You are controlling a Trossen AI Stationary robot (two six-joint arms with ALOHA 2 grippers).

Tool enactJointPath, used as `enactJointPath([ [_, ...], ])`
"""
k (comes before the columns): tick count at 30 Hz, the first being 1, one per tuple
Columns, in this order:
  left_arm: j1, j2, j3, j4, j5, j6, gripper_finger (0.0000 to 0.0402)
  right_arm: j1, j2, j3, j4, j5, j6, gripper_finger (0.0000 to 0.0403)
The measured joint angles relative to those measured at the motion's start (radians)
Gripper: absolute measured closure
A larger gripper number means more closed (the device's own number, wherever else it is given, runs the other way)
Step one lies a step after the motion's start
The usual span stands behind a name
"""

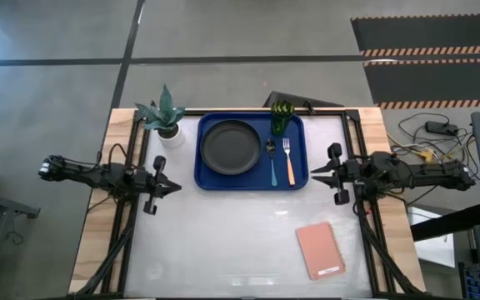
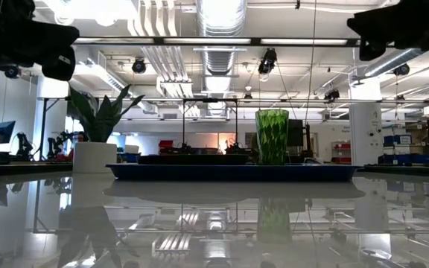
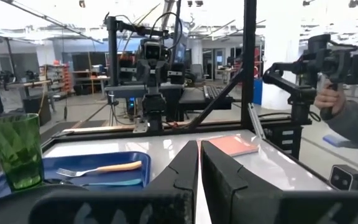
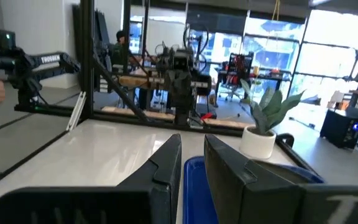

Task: Pick and place plate/cup/fork/spoon on tray
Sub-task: Return to Home Position

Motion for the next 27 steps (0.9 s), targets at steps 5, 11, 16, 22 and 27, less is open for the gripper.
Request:
enactJointPath([
  [5,0.000,0.003,0.000,0.001,0.009,0.000,0.0401,0.000,-0.066,-0.002,-0.049,0.001,-0.011,0.0342],
  [11,0.000,0.039,-0.001,-0.003,0.009,0.050,0.0401,0.000,-0.182,-0.012,-0.115,0.001,-0.030,0.0342],
  [16,0.000,0.068,-0.002,-0.004,-0.002,0.050,0.0401,0.000,-0.209,-0.026,-0.161,-0.006,-0.048,0.0342],
  [22,0.000,0.105,-0.003,-0.003,-0.005,0.050,0.0401,0.000,-0.214,-0.101,-0.122,-0.026,-0.060,0.0342],
  [27,0.000,0.134,-0.003,0.003,-0.005,0.050,0.0401,-0.006,-0.209,-0.183,-0.053,-0.030,-0.073,0.0342],
])
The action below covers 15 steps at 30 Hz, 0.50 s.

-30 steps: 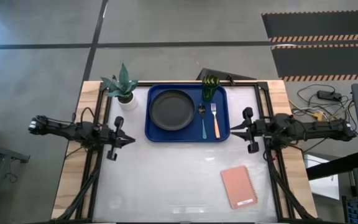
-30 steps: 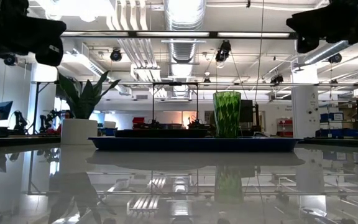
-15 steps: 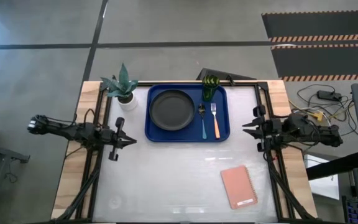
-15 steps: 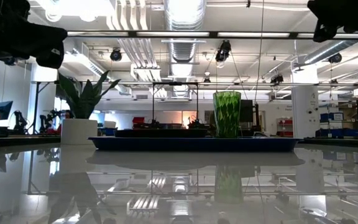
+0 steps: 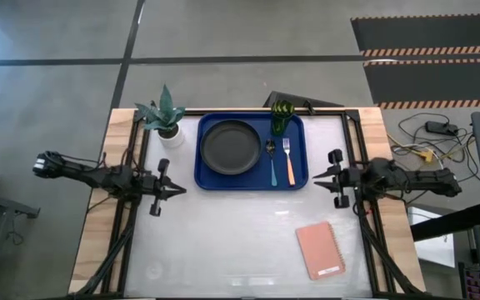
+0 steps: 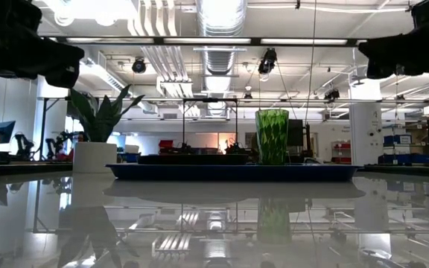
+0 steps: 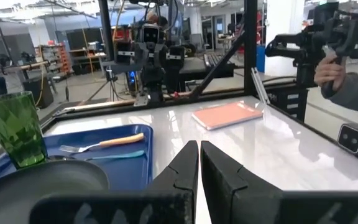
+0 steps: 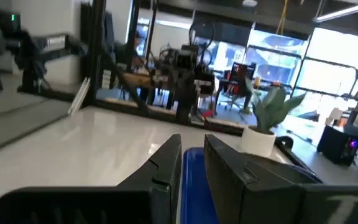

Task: Pick and place plate/cup/fork/spoon on tray
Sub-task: Return to Home Position

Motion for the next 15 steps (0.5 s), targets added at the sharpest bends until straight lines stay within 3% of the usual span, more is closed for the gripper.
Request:
enactJointPath([
  [3,0.000,0.017,0.000,0.001,-0.001,0.000,0.0401,0.000,0.004,0.000,0.000,-0.010,-0.045,0.0342],
  [10,0.000,0.057,-0.001,0.002,-0.001,0.000,0.0401,-0.002,0.008,0.000,0.012,0.116,-0.039,0.0342],
  [15,0.000,0.084,-0.001,0.001,0.000,0.000,0.0401,-0.002,0.019,0.000,0.008,0.119,0.129,0.0342],
])
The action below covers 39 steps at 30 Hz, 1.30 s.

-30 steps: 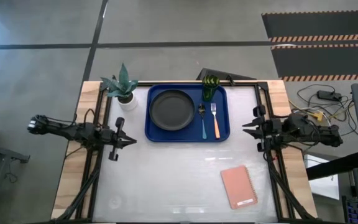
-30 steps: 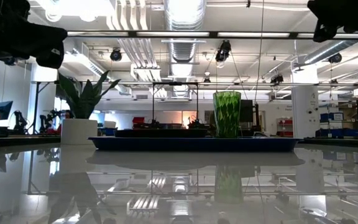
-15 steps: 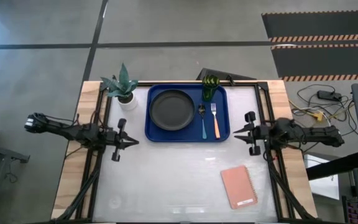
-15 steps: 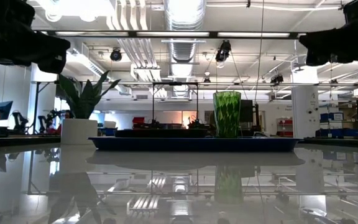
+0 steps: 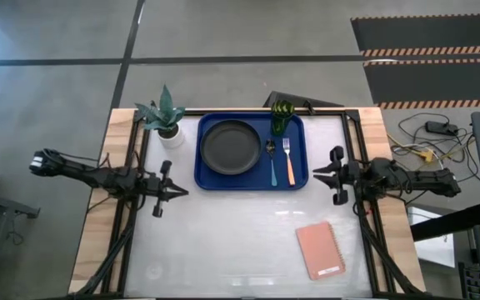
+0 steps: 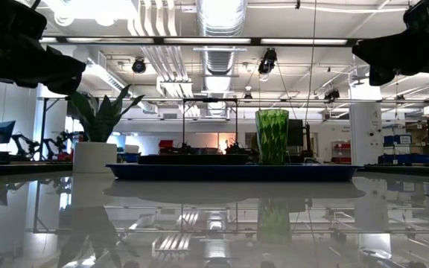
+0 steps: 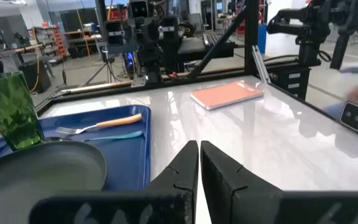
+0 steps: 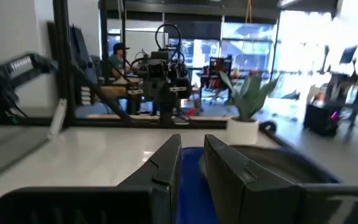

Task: Pick and place plate/cup/fork/spoon on tray
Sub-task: Return to Home Position

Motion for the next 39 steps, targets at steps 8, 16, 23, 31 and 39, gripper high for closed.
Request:
enactJointPath([
  [8,0.000,0.039,0.000,0.000,0.000,0.000,0.0401,0.000,0.003,0.000,-0.002,0.000,0.154,0.0342],
  [16,0.000,0.075,0.000,0.000,0.000,0.000,0.0402,0.000,0.005,-0.001,-0.002,0.000,0.165,0.0342],
  [23,0.000,0.103,0.000,0.000,0.001,0.000,0.0402,0.000,0.005,-0.001,-0.002,0.000,0.164,0.0342],
  [31,0.000,0.133,0.000,0.000,0.001,0.000,0.0402,0.000,0.005,-0.001,-0.002,0.000,0.164,0.0342],
  [39,0.000,0.162,0.000,0.000,0.001,0.000,0.0402,0.000,0.005,-0.002,-0.002,0.000,0.164,0.0342],
])
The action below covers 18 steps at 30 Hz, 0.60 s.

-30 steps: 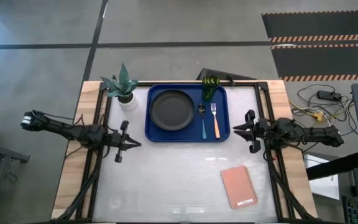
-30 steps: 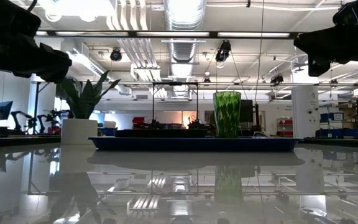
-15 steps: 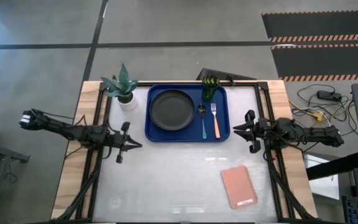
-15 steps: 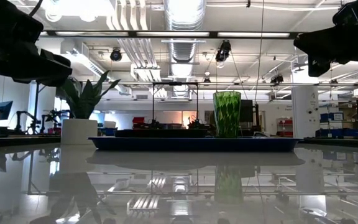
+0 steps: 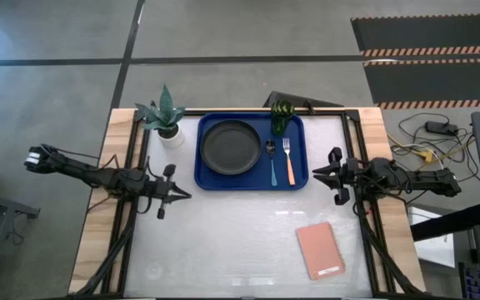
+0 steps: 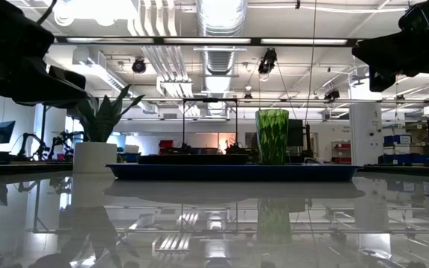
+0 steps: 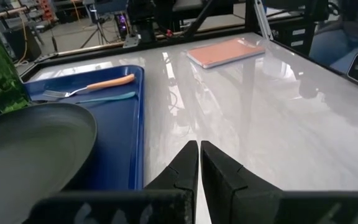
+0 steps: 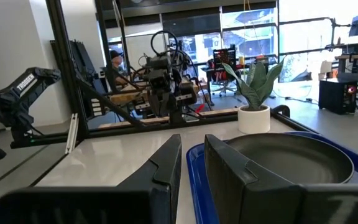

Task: Pick and place plate/cup/fork/spoon on tray
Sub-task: Return to Home Position

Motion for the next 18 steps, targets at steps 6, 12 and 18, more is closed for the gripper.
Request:
enactJointPath([
  [6,0.000,0.018,0.000,0.000,0.000,0.000,0.0402,0.000,0.000,0.000,0.000,0.000,0.000,0.0342],
  [12,0.000,0.035,0.000,0.000,0.000,0.000,0.0402,0.000,0.000,0.000,0.000,0.000,0.000,0.0342],
  [18,0.000,0.050,0.000,0.000,0.000,0.000,0.0402,0.000,0.000,0.000,0.000,0.000,0.000,0.0342],
])
